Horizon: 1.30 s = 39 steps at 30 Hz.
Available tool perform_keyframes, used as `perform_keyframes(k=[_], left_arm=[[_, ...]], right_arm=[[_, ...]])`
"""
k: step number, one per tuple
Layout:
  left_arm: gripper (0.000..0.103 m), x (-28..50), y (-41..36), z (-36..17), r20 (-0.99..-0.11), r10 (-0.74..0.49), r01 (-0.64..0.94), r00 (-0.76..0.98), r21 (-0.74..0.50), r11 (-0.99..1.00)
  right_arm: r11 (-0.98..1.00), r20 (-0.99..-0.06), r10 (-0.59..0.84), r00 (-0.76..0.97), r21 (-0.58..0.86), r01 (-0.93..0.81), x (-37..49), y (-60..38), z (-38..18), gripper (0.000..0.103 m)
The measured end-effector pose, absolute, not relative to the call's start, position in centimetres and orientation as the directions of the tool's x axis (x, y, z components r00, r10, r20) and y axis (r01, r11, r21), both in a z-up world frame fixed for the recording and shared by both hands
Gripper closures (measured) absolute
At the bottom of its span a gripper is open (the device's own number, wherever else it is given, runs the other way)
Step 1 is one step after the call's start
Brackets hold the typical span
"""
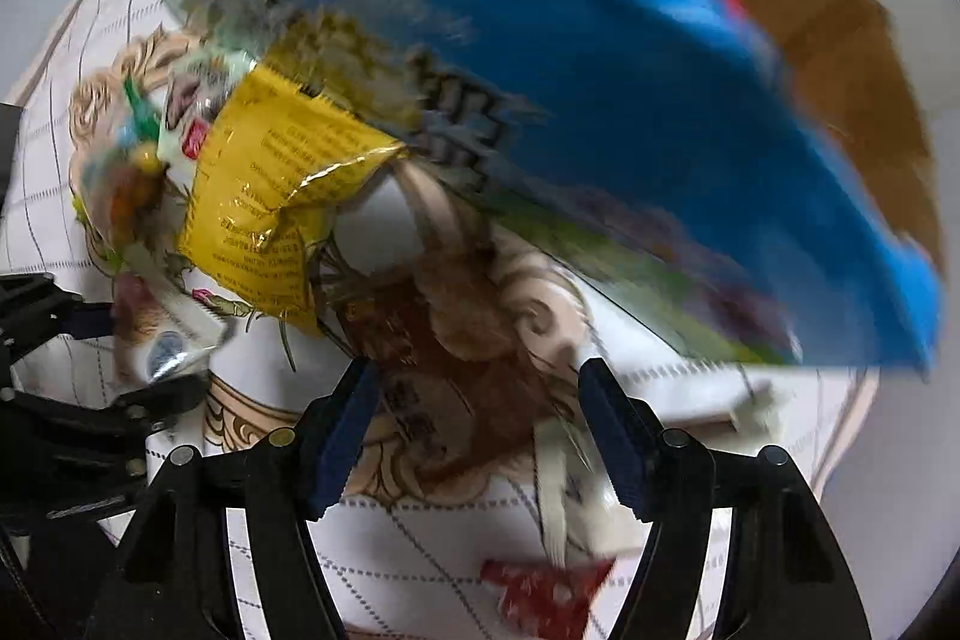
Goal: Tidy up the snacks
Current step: 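Grasp the oat cookie pack with left tool while right tool grasps the brown cookie pack, then carry oat cookie pack with left tool while right tool carries brown pack into the box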
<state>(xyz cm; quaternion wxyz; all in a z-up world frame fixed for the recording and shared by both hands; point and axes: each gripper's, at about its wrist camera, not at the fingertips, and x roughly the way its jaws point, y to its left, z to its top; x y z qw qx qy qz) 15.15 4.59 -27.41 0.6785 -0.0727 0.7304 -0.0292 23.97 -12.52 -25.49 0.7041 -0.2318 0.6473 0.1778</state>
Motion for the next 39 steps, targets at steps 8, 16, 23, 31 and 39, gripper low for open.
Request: perform_keyframes(k=[8,16,23,31,39], left_arm=[[0.045,14.3,5.5,-27.5,-0.991,-0.129,-0.082,-0.045,-0.125,0.989],[0.044,13.6,3.0,-28.3,-0.996,-0.085,-0.034,-0.025,-0.085,0.996],[0.044,13.2,0.1,-28.4,-0.999,-0.04,0.014,-0.009,-0.04,0.999],[0.047,10.1,-0.7,-27.7,-0.999,-0.045,0.029,-0.03,-0.046,0.999],[0.054,9.3,-1.4,-26.1,-0.998,-0.069,0.01,-0.005,-0.069,0.998]], right_arm=[[0.962,-0.998,-0.047,0.031,-0.054,-0.266,24.9,-14.7,-27.0,0.041],[0.987,-0.983,0.158,-0.093,0.153,0.055,18.9,-18.6,-28.1,0.04],[0.996,-0.996,0.086,-0.038,0.086,0.006,17.0,-18.7,-27.5,0.031],[0.999,-0.999,0.039,-0.005,0.039,-0.003,14.4,-17.6,-28.1,0.031],[1.0,-0.997,0.022,0.079,0.022,0.001,11.5,-15.4,-26.8,0.044]])
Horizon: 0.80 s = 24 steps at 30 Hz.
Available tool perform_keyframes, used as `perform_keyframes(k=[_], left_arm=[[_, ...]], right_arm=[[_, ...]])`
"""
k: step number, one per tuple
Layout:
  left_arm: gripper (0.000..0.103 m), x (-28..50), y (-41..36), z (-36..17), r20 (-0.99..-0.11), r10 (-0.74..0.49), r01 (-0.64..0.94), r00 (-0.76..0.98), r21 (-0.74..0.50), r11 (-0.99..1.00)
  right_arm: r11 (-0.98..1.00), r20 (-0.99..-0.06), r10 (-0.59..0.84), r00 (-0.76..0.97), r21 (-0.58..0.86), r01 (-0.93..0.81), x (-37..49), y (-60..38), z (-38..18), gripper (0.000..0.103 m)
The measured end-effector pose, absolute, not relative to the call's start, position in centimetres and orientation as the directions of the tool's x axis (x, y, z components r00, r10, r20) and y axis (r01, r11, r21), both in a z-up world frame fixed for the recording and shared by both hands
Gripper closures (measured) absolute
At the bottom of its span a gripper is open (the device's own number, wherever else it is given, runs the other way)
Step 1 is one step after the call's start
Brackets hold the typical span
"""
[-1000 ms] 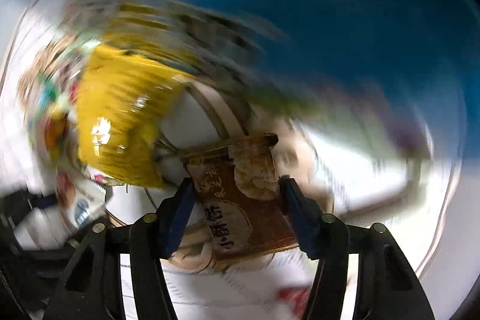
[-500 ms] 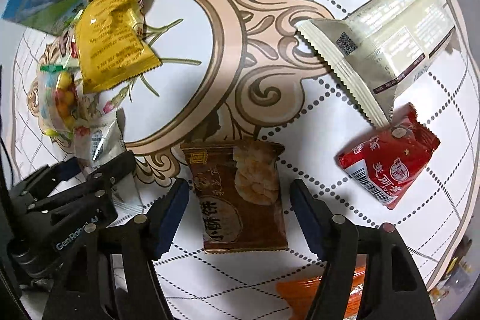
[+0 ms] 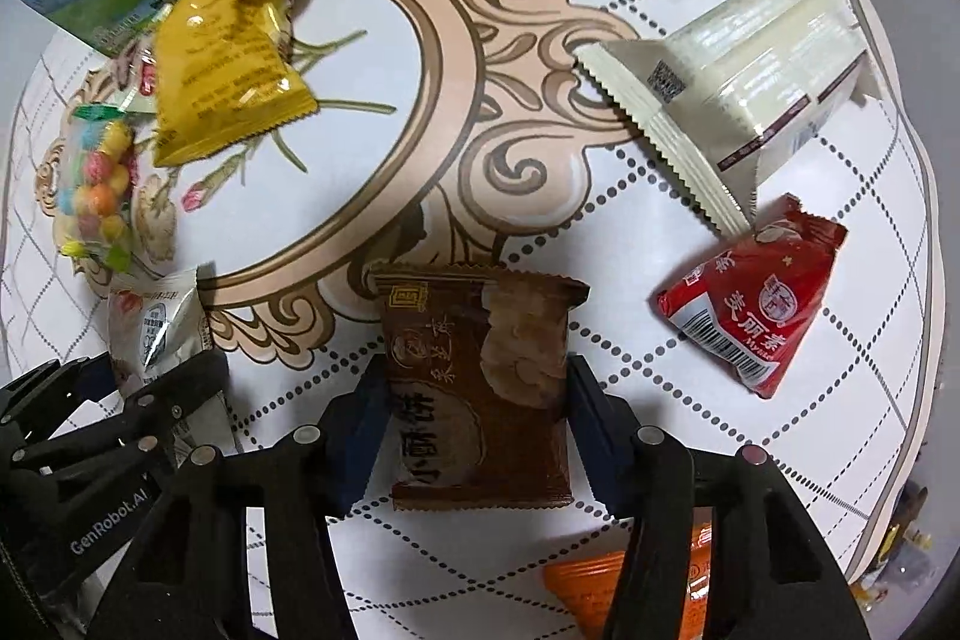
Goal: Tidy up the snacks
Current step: 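Carry oat cookie pack with left tool while right tool carries brown pack into the box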
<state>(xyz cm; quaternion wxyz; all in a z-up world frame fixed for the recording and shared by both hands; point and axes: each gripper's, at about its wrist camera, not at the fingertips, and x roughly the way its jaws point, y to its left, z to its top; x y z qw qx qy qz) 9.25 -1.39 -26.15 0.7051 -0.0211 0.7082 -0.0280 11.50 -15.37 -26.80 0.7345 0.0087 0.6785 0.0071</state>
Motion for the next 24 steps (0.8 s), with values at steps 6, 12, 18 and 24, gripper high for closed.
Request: perform_keyframes(k=[6,12,18,24], left_arm=[[0.058,9.2,-2.0,-22.5,-0.992,-0.116,0.019,0.041,-0.116,0.993],[0.059,10.1,-2.1,-18.0,-0.979,-0.177,0.025,0.1,-0.176,0.984],[0.059,13.8,-2.1,-10.4,-0.94,-0.281,0.06,0.195,-0.274,0.96],[0.058,22.8,-1.5,-5.1,-0.921,-0.27,0.112,0.281,-0.248,0.962]], right_arm=[[0.994,-0.981,0.105,0.164,0.107,0.005,11.9,-15.7,-21.1,0.044],[0.984,-0.944,0.175,0.28,0.18,-0.006,13.0,-16.3,-14.5,0.044],[0.973,-0.898,0.226,0.378,0.228,-0.039,17.0,-17.6,-8.3,0.044],[0.981,-0.874,0.188,0.448,0.19,-0.04,22.7,-18.4,-3.8,0.044]])
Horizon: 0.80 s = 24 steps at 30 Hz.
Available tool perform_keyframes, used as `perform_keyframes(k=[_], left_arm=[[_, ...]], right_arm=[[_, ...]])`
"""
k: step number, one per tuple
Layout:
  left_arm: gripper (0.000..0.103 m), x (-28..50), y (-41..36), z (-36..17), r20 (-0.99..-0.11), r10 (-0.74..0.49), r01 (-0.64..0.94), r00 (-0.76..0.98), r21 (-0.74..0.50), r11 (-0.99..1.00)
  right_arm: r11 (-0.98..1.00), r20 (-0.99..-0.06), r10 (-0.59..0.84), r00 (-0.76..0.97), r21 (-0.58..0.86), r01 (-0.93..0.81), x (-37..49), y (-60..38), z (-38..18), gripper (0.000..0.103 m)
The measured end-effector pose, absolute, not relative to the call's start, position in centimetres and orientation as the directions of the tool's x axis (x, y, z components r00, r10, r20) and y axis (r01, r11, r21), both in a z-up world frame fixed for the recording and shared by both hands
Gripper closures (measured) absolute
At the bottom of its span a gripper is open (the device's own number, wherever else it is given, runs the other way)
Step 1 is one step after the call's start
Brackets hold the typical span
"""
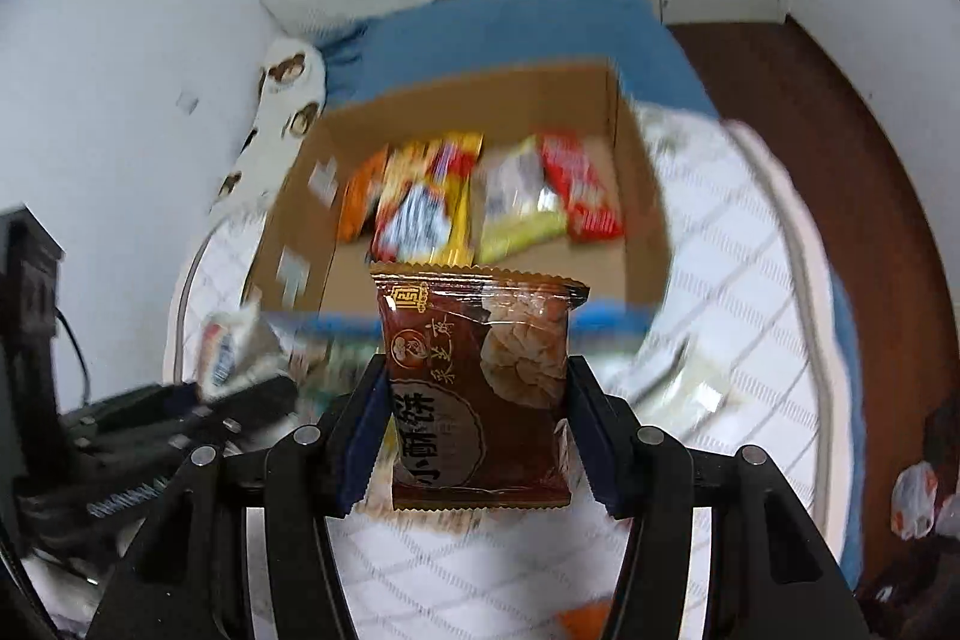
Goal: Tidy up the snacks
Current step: 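Carry oat cookie pack with left tool while right tool carries brown pack into the box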
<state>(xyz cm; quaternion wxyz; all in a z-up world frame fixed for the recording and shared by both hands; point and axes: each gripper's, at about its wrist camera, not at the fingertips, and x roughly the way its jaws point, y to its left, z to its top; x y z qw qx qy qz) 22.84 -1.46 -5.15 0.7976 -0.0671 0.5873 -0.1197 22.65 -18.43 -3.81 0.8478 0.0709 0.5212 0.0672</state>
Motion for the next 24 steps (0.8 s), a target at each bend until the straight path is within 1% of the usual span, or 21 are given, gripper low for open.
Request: perform_keyframes(k=[2,4,7,11,15,18,19,20,21,22,23,24], left_arm=[[0.058,26.6,-1.2,-5.5,-0.929,-0.237,0.114,0.285,-0.213,0.97],[0.058,29.2,-1.4,-6.8,-0.938,-0.238,0.112,0.252,-0.216,0.97],[0.058,33.4,-2.4,-9.8,-0.954,-0.259,0.085,0.15,-0.249,0.965],[0.058,37.0,-3.2,-13.9,-0.958,-0.284,0.052,0.041,-0.281,0.958],[0.058,38.2,-4.0,-17.1,-0.961,-0.274,0.045,-0.042,-0.276,0.96],[0.058,37.9,-4.7,-18.5,-0.963,-0.257,0.071,-0.084,-0.263,0.962],[0.056,37.9,-4.8,-19.2,-0.961,-0.258,0.075,-0.1,-0.266,0.961],[0.051,37.8,-4.8,-19.8,-0.959,-0.258,0.072,-0.12,-0.268,0.961],[0.037,37.8,-4.7,-20.4,-0.955,-0.266,0.063,-0.131,-0.275,0.959],[0.03,37.8,-4.5,-20.8,-0.955,-0.266,0.056,-0.132,-0.275,0.96],[0.02,37.9,-4.4,-21.2,-0.956,-0.261,0.054,-0.131,-0.27,0.961],[0.018,37.9,-4.2,-21.3,-0.958,-0.255,0.052,-0.129,-0.263,0.963]], right_arm=[[0.986,-0.881,0.157,0.445,0.161,-0.029,25.4,-18.4,-4.2,0.044],[0.991,-0.894,0.13,0.429,0.133,-0.024,27.7,-18.3,-5.0,0.044],[0.992,-0.915,0.117,0.385,0.122,-0.011,31.2,-18.3,-7.5,0.044],[0.994,-0.936,0.108,0.336,0.112,-0.007,34.2,-18.2,-10.3,0.044],[0.994,-0.952,0.107,0.285,0.11,-0.007,35.7,-18.3,-12.7,0.044],[0.994,-0.963,0.108,0.247,0.111,-0.003,36.1,-18.6,-14.0,0.043],[0.994,-0.97,0.108,0.219,0.11,-0.003,36.3,-18.6,-14.6,0.038],[0.994,-0.978,0.106,0.178,0.108,-0.001,36.5,-18.7,-15.4,0.022],[0.994,-0.982,0.105,0.157,0.106,0.0,36.7,-18.9,-16.0,0.015],[0.995,-0.984,0.099,0.149,0.1,-0.003,36.7,-18.9,-16.3,0.01],[0.996,-0.986,0.091,0.143,0.091,-0.007,36.8,-18.9,-16.5,0.01],[0.996,-0.987,0.086,0.138,0.086,-0.008,36.8,-19.0,-16.7,0.01]])
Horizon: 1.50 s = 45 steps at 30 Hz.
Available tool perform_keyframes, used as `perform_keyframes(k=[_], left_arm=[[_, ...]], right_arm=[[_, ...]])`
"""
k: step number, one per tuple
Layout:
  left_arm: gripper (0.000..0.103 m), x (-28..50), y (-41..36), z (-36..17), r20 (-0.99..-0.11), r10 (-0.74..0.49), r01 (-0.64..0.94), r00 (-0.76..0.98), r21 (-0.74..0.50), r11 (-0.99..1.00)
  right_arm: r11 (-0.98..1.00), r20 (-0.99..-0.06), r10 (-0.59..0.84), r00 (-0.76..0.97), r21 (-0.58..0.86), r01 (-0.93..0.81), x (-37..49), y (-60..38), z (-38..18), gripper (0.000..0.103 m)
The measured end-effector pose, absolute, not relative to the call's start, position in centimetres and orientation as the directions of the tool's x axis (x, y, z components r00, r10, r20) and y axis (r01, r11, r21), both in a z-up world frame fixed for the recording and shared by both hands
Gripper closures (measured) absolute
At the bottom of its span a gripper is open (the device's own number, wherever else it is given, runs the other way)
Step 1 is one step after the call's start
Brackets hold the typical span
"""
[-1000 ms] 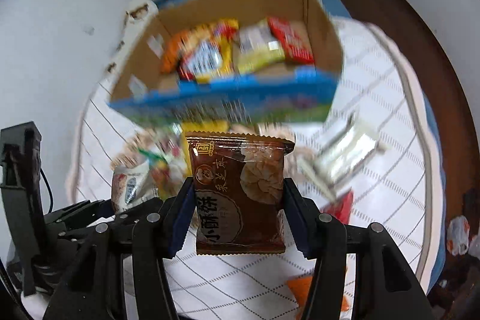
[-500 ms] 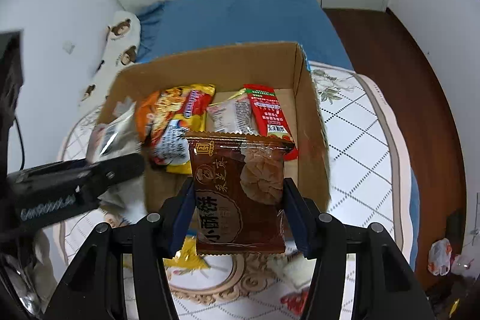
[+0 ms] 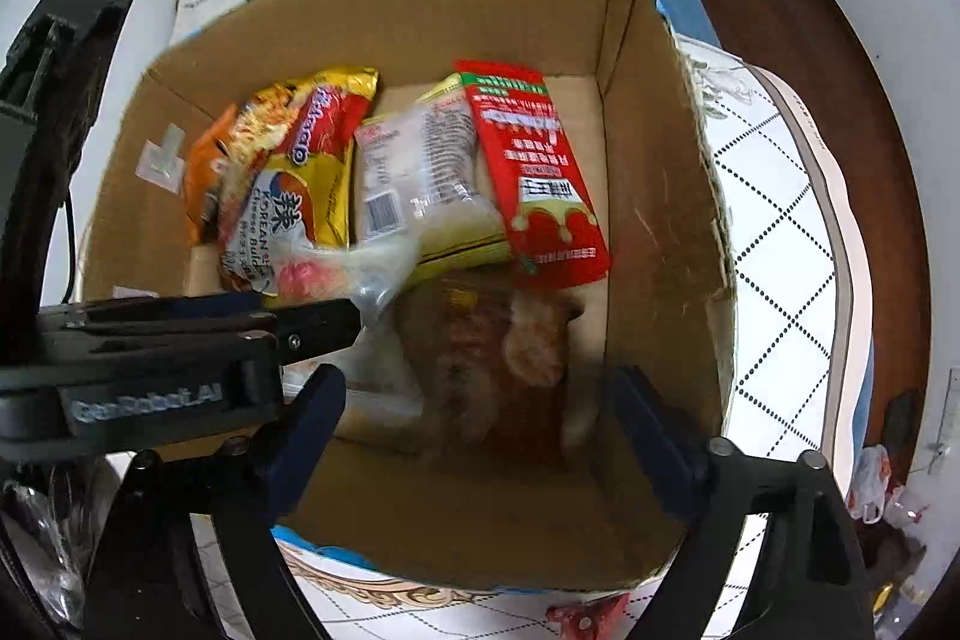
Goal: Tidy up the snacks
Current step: 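Carry oat cookie pack with left tool while right tool carries brown pack into the box, then withdraw both tools from the box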
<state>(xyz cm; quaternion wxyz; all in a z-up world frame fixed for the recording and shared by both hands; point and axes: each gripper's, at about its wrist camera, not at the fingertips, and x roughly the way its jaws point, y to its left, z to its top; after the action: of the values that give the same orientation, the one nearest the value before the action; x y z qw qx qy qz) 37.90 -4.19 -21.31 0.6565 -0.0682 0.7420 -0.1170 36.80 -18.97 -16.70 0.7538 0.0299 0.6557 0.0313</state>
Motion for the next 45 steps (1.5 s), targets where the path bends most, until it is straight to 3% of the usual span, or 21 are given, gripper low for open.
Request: perform_keyframes(k=[12,22,37,45], left_arm=[[0.018,36.2,-0.7,-16.9,-0.984,-0.177,0.063,0.018,-0.176,0.982],[0.018,32.3,1.8,-11.9,-0.968,-0.082,0.065,0.238,-0.068,0.996],[0.018,24.5,1.1,-4.2,-0.881,-0.065,0.09,0.469,-0.026,0.996],[0.018,21.0,1.6,-2.2,-0.861,-0.091,0.09,0.5,-0.053,0.995]], right_arm=[[0.996,-0.983,0.081,0.164,0.085,0.021,36.1,-19.2,-16.0,0.01],[0.997,-0.949,0.057,0.311,0.07,0.028,32.3,-19.1,-11.3,0.01],[0.999,-0.86,0.031,0.509,0.031,-0.007,24.5,-17.3,-3.4,0.01],[0.996,-0.835,0.08,0.544,0.092,-0.005,20.0,-17.0,-1.2,0.01]])
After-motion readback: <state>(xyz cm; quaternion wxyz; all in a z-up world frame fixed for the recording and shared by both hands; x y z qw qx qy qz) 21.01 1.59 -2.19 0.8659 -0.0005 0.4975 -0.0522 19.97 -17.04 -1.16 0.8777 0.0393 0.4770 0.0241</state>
